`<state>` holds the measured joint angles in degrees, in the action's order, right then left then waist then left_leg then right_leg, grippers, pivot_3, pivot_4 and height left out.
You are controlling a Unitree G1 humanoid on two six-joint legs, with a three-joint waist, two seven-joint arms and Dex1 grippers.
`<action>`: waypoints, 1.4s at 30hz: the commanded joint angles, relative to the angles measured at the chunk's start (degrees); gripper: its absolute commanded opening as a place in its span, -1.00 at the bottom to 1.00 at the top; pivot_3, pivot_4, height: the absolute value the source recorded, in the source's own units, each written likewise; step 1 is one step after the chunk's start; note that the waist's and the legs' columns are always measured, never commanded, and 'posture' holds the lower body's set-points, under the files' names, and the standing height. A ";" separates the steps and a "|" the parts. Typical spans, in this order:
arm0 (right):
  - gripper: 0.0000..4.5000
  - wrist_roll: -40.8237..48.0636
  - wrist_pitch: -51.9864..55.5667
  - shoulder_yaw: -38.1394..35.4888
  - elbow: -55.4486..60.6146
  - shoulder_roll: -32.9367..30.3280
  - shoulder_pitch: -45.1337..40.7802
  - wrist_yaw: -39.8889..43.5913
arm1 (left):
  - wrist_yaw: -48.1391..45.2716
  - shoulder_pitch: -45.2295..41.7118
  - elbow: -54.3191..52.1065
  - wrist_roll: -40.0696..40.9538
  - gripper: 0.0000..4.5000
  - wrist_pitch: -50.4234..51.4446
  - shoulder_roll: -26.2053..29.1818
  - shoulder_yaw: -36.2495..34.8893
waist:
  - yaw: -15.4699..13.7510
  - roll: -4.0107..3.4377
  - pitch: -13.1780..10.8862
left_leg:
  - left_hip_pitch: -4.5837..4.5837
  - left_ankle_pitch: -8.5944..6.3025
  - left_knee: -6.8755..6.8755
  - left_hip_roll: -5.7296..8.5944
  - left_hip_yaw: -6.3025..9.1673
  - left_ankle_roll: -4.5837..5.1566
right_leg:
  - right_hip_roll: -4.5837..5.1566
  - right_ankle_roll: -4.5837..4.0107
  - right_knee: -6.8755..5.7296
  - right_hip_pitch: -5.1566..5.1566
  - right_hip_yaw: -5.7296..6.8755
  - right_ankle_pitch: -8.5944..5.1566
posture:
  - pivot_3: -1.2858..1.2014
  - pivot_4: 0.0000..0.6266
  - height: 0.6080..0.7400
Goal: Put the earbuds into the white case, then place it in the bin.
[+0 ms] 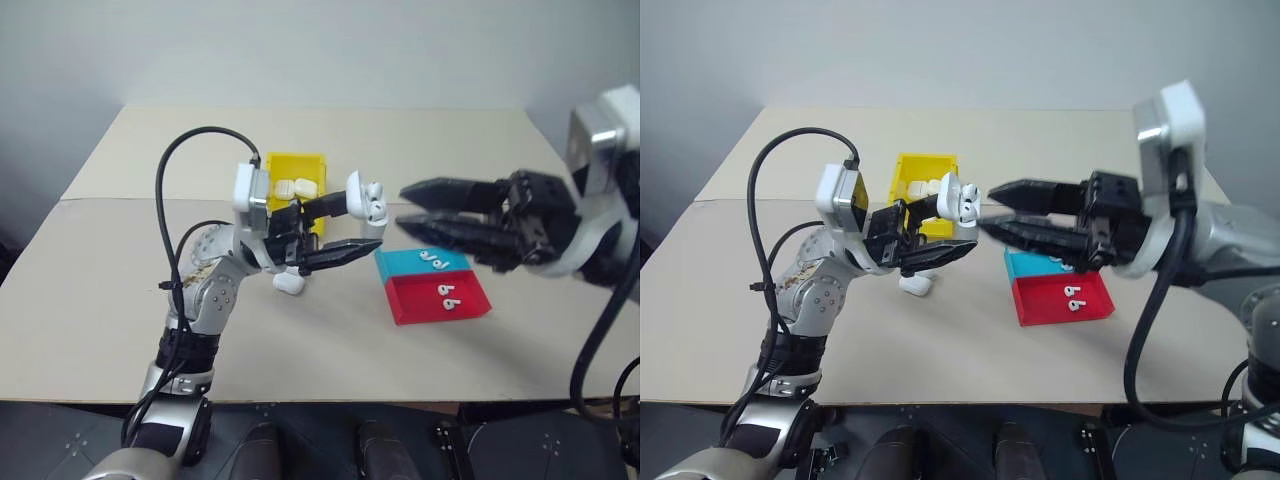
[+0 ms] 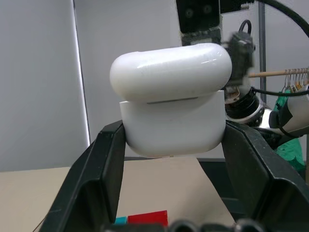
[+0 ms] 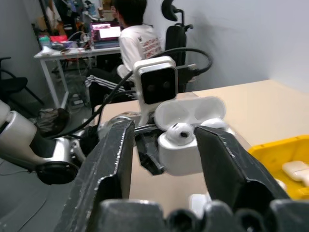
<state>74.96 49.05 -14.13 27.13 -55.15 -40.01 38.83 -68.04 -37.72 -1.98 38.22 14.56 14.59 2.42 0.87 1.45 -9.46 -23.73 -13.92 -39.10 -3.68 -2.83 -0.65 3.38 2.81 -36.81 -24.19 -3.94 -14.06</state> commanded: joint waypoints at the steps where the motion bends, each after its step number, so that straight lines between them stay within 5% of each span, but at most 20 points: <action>1: -0.58 -7.15 0.13 5.07 -3.69 -1.48 -9.30 2.54 | 0.75 -1.85 1.59 -2.43 0.22 -1.93 -1.20 1.38 | 0.08 0.00 0.00 | 0.04 0.00 0.01 -0.02 0.00 0.00 | -0.02 -0.01 -0.02 0.00 0.00 0.00 | 0.03 -0.52 1.00; 4: -0.99 -15.88 0.09 13.31 -9.13 0.65 -19.16 5.74 | 0.71 -2.96 3.85 -4.66 0.22 -3.41 -2.36 2.50 | 0.24 -0.01 0.01 | 0.03 0.00 0.08 -0.03 -0.04 0.00 | -0.05 -0.02 -0.01 -0.06 -0.05 -0.01 | 0.03 -0.52 1.00; 11: -0.99 -31.90 0.51 29.65 -14.99 4.77 -33.99 16.97 | 0.33 -4.96 7.38 -7.12 0.22 -5.92 -3.91 2.89 | -0.14 -0.03 0.01 | -0.13 -0.01 0.08 -0.05 -0.04 0.02 | -0.03 -0.03 0.03 -0.19 0.00 -0.01 | 0.03 -0.52 1.00; 21: -0.99 -45.29 -6.48 34.01 -14.66 -1.56 -30.01 33.21 | 2.84 -3.76 6.95 -8.39 0.22 -9.24 -4.72 1.30 | -1.31 -0.02 0.02 | -0.48 -0.14 -0.07 -0.05 0.03 0.23 | 0.01 0.01 0.04 -0.26 0.16 0.00 | 0.03 -0.52 1.00; 28: -0.99 -41.78 0.22 22.41 -15.55 1.00 -27.40 25.87 | 6.13 -1.77 4.65 -8.86 0.22 -9.42 -3.62 -0.38 | -1.14 -0.04 0.02 | -0.45 -0.16 -0.11 -0.04 -0.02 0.26 | 0.02 0.00 0.05 -0.31 0.11 0.00 | 0.03 -0.52 1.00; 34: -0.99 -35.31 7.97 3.05 -13.04 4.62 -19.59 11.82 | 26.81 -4.05 5.45 -18.13 0.22 -7.54 -3.61 -4.19 | -1.79 -0.03 0.02 | -0.44 -0.16 -0.14 -0.04 0.08 0.26 | 0.03 0.00 0.03 -0.19 0.18 0.00 | 0.03 -0.52 1.00; 38: -0.99 -32.34 11.89 -4.02 -3.36 6.68 -7.00 4.48 | 45.71 -9.75 15.83 -28.77 0.22 -3.23 -4.51 -4.49 | -2.49 0.00 0.04 | -0.46 -0.17 -0.20 0.00 0.15 0.27 | 0.07 0.07 0.03 -0.09 0.25 0.04 | 0.03 -0.52 1.00; 42: -0.99 -28.93 16.17 -5.81 2.29 9.41 -2.65 -2.41 | 52.20 -15.50 31.06 -35.09 0.22 -7.93 -5.42 -2.53 | -2.18 -0.01 0.04 | -0.46 -0.16 -0.21 0.04 0.14 0.27 | 0.07 0.08 0.02 -0.14 0.22 0.05 | 0.03 -0.52 1.00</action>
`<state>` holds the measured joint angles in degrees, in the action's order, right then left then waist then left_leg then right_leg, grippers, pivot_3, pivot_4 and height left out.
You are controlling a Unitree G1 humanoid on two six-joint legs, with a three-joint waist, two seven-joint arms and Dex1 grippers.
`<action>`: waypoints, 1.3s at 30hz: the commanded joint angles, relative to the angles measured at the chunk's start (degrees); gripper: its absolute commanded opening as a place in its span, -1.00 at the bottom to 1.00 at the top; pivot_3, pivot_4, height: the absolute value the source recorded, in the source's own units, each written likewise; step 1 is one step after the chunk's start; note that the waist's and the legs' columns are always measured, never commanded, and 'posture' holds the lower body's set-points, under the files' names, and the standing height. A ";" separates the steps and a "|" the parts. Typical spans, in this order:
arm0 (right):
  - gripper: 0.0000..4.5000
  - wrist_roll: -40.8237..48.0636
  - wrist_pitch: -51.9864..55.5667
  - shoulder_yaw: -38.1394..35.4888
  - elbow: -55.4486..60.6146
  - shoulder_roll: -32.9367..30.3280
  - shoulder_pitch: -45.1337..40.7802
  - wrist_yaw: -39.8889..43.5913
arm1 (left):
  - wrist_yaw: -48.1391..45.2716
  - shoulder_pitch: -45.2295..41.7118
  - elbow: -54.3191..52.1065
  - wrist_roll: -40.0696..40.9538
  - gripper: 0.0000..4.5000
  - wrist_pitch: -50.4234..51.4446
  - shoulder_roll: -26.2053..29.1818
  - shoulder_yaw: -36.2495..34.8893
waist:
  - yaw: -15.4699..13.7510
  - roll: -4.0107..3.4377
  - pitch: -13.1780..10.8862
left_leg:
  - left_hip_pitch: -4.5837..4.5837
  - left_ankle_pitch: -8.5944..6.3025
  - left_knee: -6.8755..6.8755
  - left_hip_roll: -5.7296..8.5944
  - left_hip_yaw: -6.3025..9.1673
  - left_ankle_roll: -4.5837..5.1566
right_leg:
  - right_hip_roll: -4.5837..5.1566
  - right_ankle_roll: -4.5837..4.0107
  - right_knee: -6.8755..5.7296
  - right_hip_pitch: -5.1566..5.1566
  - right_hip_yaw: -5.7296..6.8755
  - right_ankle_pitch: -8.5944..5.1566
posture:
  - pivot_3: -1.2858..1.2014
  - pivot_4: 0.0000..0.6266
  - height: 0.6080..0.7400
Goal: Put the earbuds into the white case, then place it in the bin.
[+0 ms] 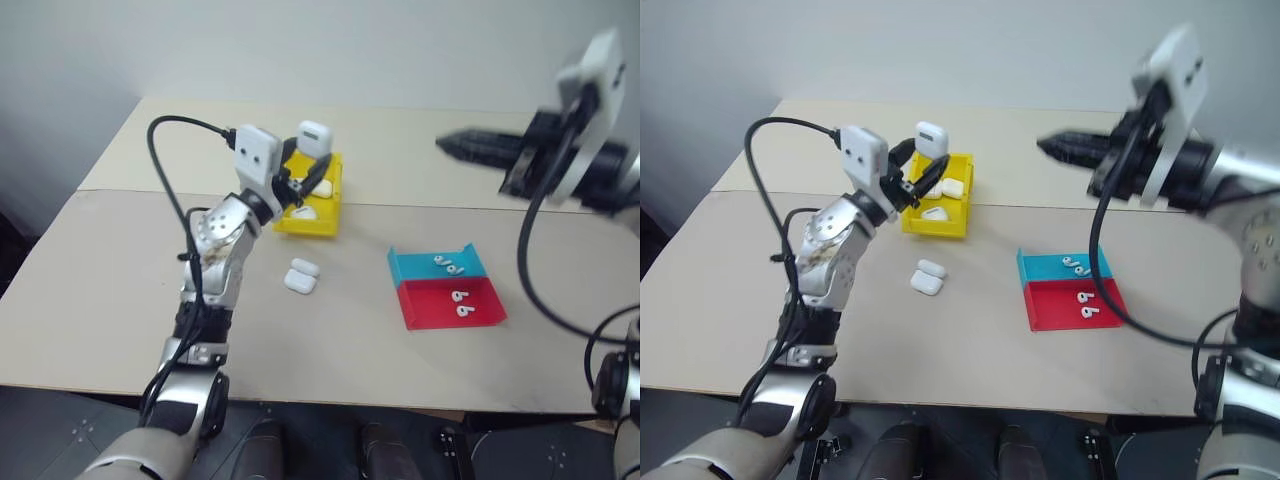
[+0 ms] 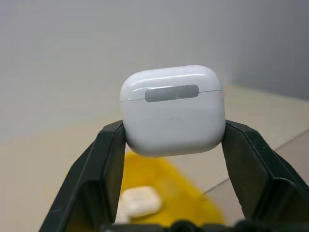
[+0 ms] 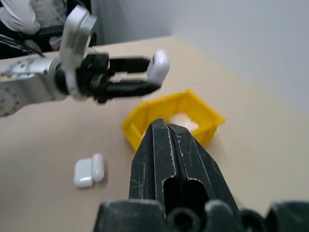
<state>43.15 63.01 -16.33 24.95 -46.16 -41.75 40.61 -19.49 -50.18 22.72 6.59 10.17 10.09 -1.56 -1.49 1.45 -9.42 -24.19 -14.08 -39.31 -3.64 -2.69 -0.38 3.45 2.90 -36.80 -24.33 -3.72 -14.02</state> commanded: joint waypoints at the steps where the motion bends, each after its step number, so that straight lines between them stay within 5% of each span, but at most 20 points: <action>1: -0.99 3.65 2.64 -3.95 5.62 0.95 -0.19 -5.40 | 4.83 -4.71 10.17 -4.08 0.22 -4.06 -1.42 1.44 | 0.33 0.00 0.00 | 0.00 0.00 0.00 0.01 -0.02 0.00 | 0.00 0.00 0.00 -0.03 -0.02 0.00 | 0.03 -0.52 1.00; 7: -0.99 7.63 4.36 -5.54 8.82 1.76 1.75 -10.80 | 9.47 -11.37 28.23 -8.45 0.22 -9.68 -2.38 2.65 | 0.90 0.01 -0.01 | -0.09 0.00 0.02 0.02 0.00 0.00 | 0.00 0.00 0.02 -0.03 0.00 0.00 | 0.03 -0.52 1.00; 12: -1.00 10.41 4.26 -6.46 9.41 0.86 2.45 -12.96 | 5.98 -11.08 27.63 -7.38 0.98 -13.67 -1.94 1.95 | 0.86 0.01 -0.01 | -0.08 0.00 0.06 0.02 -0.01 0.00 | 0.00 0.00 0.02 -0.03 0.00 0.00 | 0.03 -0.52 1.00; 19: -1.00 7.97 -1.63 -4.65 9.28 1.65 6.91 -13.09 | -4.59 -1.08 4.29 0.98 0.98 -4.95 2.78 -1.55 | 1.30 -0.01 0.01 | -0.04 0.00 0.07 -0.01 -0.03 -0.01 | -0.01 0.00 -0.04 -0.03 -0.02 0.00 | 0.03 -0.52 1.00; 25: -1.00 -5.44 -15.79 1.60 11.03 3.06 21.04 -12.76 | -17.80 22.26 -26.50 9.20 0.98 3.25 16.22 -3.78 | 2.41 -0.05 0.04 | 0.02 0.03 0.14 -0.10 -0.07 -0.07 | -0.03 0.00 -0.04 -0.04 -0.08 -0.01 | 0.03 -0.52 1.00; 32: -1.00 -10.26 -27.82 0.30 12.50 5.75 37.34 -7.90 | -17.27 45.06 -49.43 17.56 0.98 12.29 21.93 -12.71 | 1.56 -0.03 0.04 | 0.19 0.03 0.07 -0.07 -0.14 -0.09 | 0.04 0.01 0.01 0.05 -0.08 -0.01 | 0.03 -0.52 1.00; 39: -1.00 -8.93 -32.54 -5.02 14.21 3.08 50.26 1.69 | -13.67 55.44 -64.77 25.69 0.98 21.13 24.44 -20.47 | 1.67 -0.01 0.05 | 0.83 0.08 0.07 -0.08 -0.21 -0.17 | -0.03 -0.06 -0.23 0.43 -0.20 -0.03 | 0.03 -0.52 1.00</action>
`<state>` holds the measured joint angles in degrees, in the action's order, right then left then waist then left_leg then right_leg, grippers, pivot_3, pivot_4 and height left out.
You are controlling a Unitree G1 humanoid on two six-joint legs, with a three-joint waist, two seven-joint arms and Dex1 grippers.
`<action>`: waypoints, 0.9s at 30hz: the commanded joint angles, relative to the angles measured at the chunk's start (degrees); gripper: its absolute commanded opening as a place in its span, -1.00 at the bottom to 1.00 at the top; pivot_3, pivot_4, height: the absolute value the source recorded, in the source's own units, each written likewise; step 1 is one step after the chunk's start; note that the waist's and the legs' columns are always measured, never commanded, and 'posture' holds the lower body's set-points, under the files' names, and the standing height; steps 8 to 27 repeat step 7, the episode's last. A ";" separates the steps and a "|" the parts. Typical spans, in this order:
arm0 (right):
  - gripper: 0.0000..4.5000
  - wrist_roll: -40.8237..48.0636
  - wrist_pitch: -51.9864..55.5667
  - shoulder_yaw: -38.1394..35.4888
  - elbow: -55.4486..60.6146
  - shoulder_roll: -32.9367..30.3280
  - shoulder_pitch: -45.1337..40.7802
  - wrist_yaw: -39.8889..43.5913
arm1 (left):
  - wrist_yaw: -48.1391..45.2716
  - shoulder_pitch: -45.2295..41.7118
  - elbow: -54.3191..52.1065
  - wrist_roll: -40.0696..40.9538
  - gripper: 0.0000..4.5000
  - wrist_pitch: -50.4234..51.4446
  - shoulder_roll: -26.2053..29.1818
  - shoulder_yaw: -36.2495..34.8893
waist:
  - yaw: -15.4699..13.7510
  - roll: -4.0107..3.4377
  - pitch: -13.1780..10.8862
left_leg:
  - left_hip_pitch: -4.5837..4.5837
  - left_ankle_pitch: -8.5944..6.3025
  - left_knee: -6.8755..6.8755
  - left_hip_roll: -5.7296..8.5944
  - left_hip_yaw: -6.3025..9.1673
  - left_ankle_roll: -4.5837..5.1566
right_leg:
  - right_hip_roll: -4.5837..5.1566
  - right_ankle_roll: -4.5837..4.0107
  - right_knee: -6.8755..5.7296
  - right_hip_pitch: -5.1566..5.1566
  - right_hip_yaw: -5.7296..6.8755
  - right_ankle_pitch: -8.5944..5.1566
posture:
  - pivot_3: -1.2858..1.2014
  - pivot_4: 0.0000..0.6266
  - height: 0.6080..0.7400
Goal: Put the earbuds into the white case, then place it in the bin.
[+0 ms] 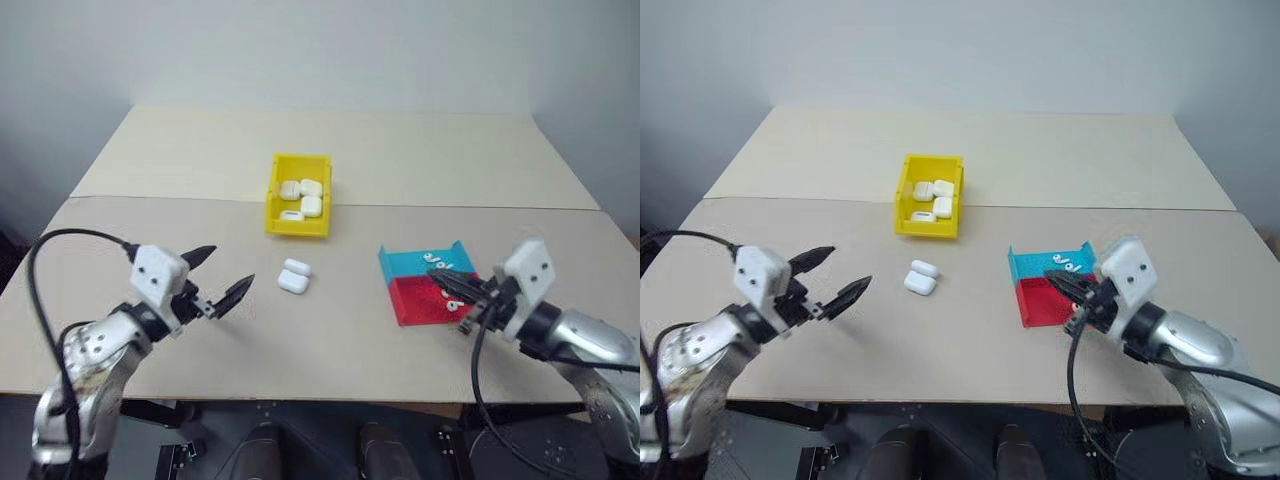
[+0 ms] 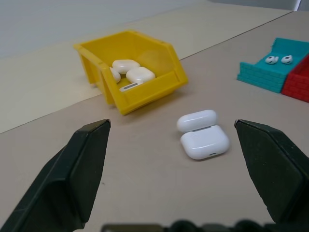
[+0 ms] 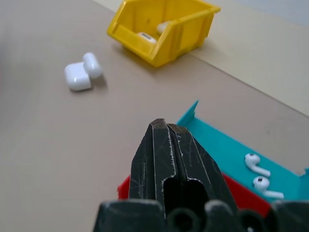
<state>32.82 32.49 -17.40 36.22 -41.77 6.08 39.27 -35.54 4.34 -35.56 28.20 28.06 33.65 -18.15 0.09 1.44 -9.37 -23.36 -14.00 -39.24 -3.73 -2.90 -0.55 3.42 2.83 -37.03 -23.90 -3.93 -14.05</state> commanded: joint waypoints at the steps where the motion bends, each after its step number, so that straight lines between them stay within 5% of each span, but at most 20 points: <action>1: -1.00 1.75 -2.56 -4.63 3.12 -1.70 3.15 4.05 | 3.03 1.33 -7.87 5.26 0.98 4.15 0.93 -4.44 | 0.17 0.00 0.00 | 0.14 0.00 0.00 -0.01 0.00 -0.01 | -0.02 -0.02 -0.01 0.10 -0.01 0.00 | 0.03 -0.52 1.00; 7: -1.00 1.25 -3.34 -4.24 1.62 -1.93 0.77 4.68 | 4.78 1.88 -10.14 7.54 0.98 5.36 0.17 -2.95 | 0.97 0.08 0.01 | 0.86 0.02 0.01 -0.03 -0.04 -0.04 | -0.06 0.03 0.02 0.80 -0.07 -0.16 | 0.03 -0.52 1.00; 27: -1.00 1.25 -3.34 -4.24 1.62 -1.93 0.77 4.68 | 4.78 1.88 -10.14 7.54 0.98 5.36 0.17 -2.95 | 0.97 0.08 0.01 | 0.86 0.02 0.01 -0.03 -0.04 -0.04 | -0.06 0.03 0.02 0.80 -0.07 -0.16 | 0.03 -0.52 1.00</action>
